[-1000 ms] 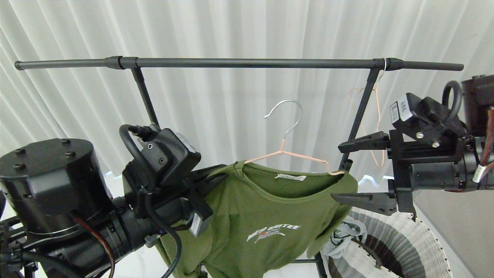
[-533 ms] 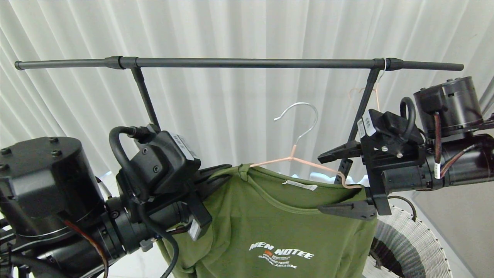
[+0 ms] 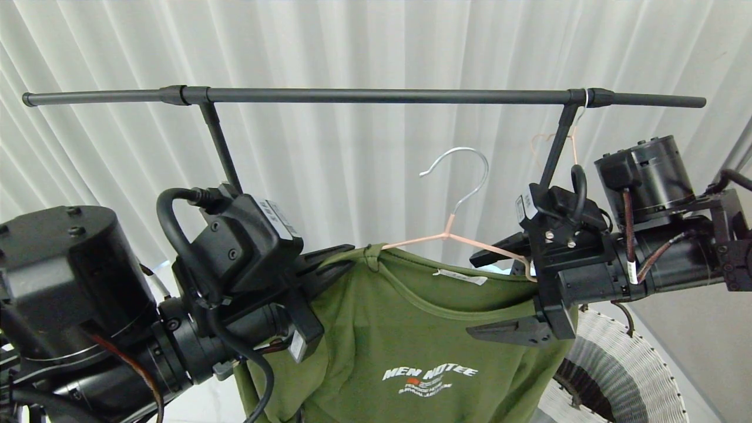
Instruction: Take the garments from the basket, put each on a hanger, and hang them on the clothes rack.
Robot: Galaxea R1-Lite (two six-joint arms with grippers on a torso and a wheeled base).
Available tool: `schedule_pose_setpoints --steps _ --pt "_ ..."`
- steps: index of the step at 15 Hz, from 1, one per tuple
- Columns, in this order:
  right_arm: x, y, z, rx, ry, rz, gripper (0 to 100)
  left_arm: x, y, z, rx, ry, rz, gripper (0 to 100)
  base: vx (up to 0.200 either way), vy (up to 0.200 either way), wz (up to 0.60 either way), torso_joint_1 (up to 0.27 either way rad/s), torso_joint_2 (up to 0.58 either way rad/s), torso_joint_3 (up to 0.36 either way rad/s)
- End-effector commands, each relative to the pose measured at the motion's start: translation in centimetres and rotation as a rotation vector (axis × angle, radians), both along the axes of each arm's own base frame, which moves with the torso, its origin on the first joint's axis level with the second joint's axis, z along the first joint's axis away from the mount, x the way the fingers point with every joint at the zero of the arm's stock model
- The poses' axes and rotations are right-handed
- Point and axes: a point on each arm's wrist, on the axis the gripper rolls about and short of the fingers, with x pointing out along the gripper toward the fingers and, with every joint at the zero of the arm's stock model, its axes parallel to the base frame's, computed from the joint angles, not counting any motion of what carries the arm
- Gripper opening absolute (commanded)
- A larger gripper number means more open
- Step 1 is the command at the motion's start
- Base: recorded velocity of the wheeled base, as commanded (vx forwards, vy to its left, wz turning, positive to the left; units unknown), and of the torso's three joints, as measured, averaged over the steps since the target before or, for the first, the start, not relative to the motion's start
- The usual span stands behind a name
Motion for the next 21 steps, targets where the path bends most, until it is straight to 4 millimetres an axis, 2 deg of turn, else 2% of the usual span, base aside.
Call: schedule_pose_setpoints --steps 1,2,3,13,14,17,21 --pt "0.2 0.2 -0.3 -0.005 0.008 0.000 100 0.0 0.0 -0.1 0.002 0.003 0.000 0 0.000 0.000 0.00 0.000 0.00 0.000" --pt "0.3 0.2 -0.4 -0.006 0.012 -0.001 100 0.0 0.0 -0.1 0.002 0.003 0.000 0 0.000 0.000 0.00 0.000 0.00 0.000" --pt "0.3 0.2 -0.4 -0.004 0.008 -0.004 0 0.0 0.0 -0.1 0.002 0.003 0.000 0 0.000 0.000 0.00 0.000 0.00 0.000" --pt "1.0 -0.2 0.2 0.017 -0.085 -0.070 0 -0.4 0.4 -1.0 0.036 -0.014 0.001 0 0.000 0.000 0.00 0.000 0.00 0.000" --pt "0.9 -0.2 0.5 0.028 -0.103 -0.069 0 -0.4 0.4 -1.1 0.038 -0.012 -0.003 100 0.000 0.000 0.00 0.000 0.00 0.000" --pt "0.1 -0.8 1.6 0.045 -0.160 -0.059 0 -0.5 0.5 -1.3 0.043 -0.006 -0.001 100 0.000 0.000 0.00 0.000 0.00 0.000" --pt "-0.4 -1.9 2.6 0.041 -0.217 -0.110 0 -0.8 1.7 -1.2 0.029 -0.006 0.046 100 0.000 0.000 0.00 0.000 0.00 0.000"
